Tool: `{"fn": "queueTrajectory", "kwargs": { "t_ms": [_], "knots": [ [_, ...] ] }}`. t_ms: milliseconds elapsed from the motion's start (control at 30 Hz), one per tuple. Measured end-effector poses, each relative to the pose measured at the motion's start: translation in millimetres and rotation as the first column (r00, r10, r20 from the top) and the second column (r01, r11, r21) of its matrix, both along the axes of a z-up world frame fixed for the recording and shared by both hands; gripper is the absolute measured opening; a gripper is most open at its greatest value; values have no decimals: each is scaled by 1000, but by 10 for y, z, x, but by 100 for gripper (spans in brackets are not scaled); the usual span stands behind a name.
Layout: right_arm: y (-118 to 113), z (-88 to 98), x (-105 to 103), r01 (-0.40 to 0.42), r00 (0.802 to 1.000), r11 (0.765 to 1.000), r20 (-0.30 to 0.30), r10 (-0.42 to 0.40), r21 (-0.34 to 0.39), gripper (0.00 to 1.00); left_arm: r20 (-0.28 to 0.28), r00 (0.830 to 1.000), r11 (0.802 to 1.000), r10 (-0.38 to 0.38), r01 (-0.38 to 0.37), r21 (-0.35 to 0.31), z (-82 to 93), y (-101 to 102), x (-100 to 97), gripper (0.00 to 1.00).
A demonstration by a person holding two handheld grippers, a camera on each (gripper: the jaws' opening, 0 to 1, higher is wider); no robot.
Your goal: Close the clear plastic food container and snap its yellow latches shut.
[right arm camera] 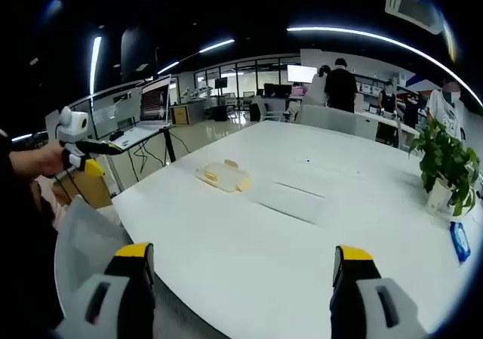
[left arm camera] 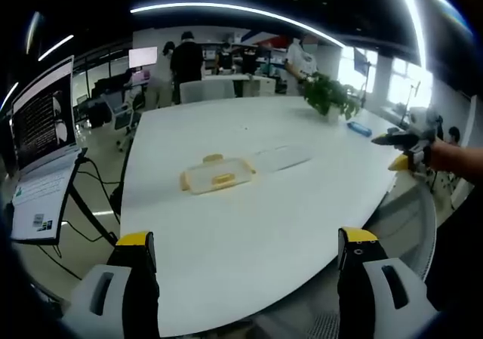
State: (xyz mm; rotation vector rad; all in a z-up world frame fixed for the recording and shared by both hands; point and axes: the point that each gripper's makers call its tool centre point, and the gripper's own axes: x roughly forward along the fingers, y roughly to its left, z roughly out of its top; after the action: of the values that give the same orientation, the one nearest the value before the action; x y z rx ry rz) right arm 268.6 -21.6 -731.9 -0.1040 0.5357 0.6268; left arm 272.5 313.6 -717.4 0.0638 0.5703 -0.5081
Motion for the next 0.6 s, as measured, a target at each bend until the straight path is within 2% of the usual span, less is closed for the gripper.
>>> {"fn": "queueTrajectory", "kwargs": {
  "t_ms": [600],
  "knots": [
    [96,-51,52,-2,1000,1000,-12,2,-20,100,-7,1000,1000,-3,3,16,-48,123,50,99]
  ]
}}
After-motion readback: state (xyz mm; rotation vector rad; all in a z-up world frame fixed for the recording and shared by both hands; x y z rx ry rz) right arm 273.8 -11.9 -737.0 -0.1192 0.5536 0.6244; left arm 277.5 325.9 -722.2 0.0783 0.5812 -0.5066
